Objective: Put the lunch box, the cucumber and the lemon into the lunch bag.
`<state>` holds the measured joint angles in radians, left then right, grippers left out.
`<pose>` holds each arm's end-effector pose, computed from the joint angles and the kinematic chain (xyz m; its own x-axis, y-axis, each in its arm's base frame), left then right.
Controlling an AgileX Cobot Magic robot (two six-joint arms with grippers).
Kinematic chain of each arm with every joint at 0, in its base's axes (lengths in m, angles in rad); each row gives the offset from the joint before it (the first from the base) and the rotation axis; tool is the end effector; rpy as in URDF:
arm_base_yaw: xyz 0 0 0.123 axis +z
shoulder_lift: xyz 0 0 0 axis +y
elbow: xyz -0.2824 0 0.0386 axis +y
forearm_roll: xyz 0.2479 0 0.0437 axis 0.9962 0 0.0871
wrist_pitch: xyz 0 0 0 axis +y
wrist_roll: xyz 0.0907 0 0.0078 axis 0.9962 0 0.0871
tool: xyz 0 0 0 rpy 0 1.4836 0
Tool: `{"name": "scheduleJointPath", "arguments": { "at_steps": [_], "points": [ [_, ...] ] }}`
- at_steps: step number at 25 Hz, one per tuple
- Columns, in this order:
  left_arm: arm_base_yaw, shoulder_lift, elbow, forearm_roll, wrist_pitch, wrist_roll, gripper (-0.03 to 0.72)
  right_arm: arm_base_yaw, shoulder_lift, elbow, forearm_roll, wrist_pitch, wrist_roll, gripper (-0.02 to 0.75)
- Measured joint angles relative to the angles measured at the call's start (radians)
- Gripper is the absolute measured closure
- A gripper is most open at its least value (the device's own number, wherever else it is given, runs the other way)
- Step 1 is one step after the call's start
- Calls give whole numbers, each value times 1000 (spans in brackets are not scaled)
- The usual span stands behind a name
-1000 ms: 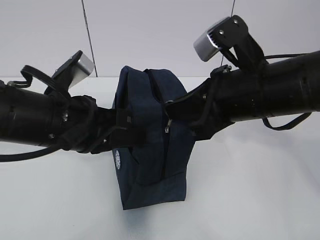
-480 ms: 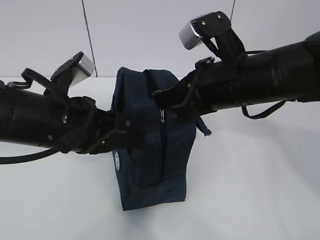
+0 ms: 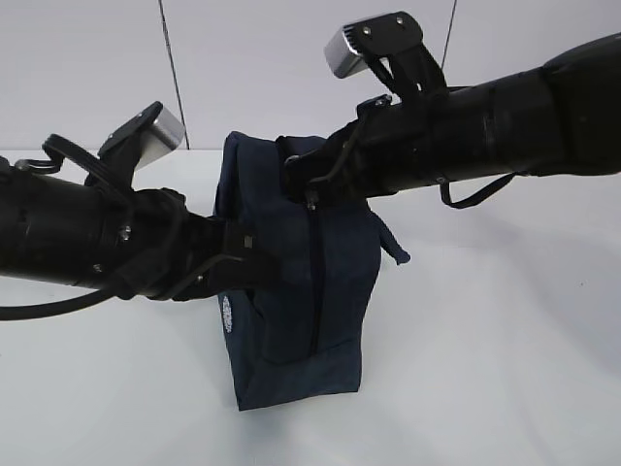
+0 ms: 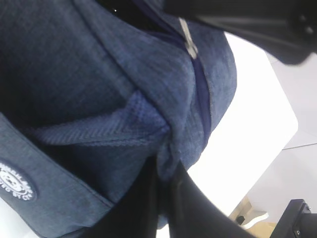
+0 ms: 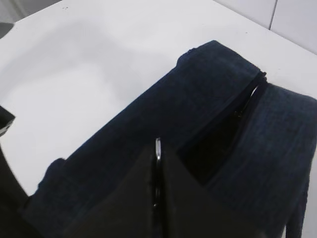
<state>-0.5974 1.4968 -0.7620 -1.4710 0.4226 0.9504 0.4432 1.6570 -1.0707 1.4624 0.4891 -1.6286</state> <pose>0.2228 -0.1966 0.2207 -0.8386 0.0304 -0.5440 0.4163 0.6799 -0.6037 0.3085 0.1936 0.2578 -0.3372 -0.3357 -0.8795 -0.8111 0.5779 0.0904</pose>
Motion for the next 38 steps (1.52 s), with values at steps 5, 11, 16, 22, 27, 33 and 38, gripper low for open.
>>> {"name": "scheduleJointPath", "arguments": {
  "at_steps": [5,11,16,22,27,33,38],
  "points": [
    [0,0,0,8,0,0,692,0,25,-46,13,-53,0,730],
    [0,0,0,26,0,0,692,0,75,-125,26,-65,0,730],
    [0,0,0,41,2,0,692,0,120,-180,58,-84,0,730],
    [0,0,0,82,2,0,692,0,170,-229,66,-111,0,730],
    [0,0,4,127,10,0,692,-15,206,-257,73,-131,0,730],
    [0,0,6,183,25,1,692,-70,221,-265,77,-131,0,730],
    [0,0,6,227,25,1,692,-113,221,-265,75,-128,0,730]
  ]
}}
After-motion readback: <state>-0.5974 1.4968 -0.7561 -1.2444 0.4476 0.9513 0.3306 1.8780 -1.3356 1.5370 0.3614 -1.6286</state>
